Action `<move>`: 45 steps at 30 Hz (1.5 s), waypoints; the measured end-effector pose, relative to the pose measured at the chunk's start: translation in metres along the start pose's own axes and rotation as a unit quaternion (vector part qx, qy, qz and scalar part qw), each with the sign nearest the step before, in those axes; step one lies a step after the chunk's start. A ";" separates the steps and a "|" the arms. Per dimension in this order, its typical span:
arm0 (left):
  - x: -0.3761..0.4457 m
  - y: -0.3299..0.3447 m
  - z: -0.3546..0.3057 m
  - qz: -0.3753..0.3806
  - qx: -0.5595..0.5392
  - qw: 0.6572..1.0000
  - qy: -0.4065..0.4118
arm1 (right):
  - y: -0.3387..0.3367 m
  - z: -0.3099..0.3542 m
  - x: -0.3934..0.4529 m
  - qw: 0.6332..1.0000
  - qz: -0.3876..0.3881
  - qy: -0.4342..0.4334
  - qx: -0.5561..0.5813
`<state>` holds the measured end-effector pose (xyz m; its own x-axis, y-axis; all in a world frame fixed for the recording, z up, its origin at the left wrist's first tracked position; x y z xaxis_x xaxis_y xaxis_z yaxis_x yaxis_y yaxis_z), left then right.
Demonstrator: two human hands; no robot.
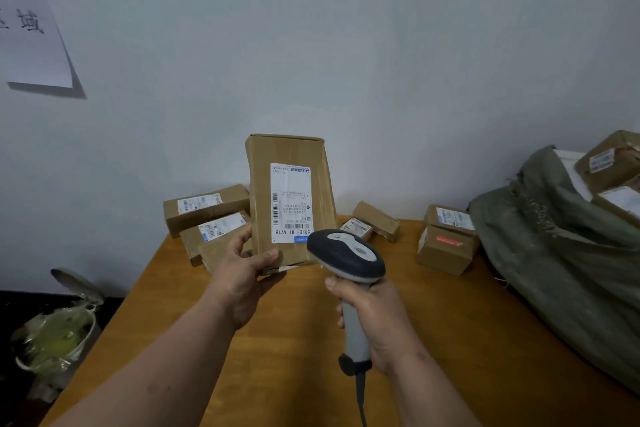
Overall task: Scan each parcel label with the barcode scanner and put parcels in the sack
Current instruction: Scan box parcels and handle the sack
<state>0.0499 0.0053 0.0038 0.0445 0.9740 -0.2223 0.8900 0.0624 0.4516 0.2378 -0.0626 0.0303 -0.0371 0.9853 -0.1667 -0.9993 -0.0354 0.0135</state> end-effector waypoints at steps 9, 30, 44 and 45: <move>0.008 0.072 0.027 0.059 0.049 0.997 -0.009 | -0.079 0.007 -0.022 0.992 -0.125 0.005 0.002; -0.020 0.369 0.051 0.256 0.389 0.845 0.262 | -0.268 0.015 -0.120 0.896 -0.440 -0.010 0.065; -0.034 0.638 0.133 0.271 0.514 0.723 0.374 | -0.492 0.022 -0.144 0.886 -0.460 -0.020 0.064; -0.032 0.649 0.141 0.273 0.537 0.706 0.371 | -0.502 0.022 -0.145 0.889 -0.452 -0.018 0.064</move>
<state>0.6903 -0.0163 0.1818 0.6199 0.6595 0.4251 0.6798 -0.1808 -0.7108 0.7446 -0.1842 0.0699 0.7839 0.6063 -0.1338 -0.6115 0.7913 0.0027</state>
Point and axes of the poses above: each hand's wrist, its own x-axis towards the middle knuckle, its own y-axis out of the palm, z = x × y, the point moved 2 cm from there along x, towards the middle knuckle, and after that the axes turned 5 degrees about z, right-handed, at the moved point
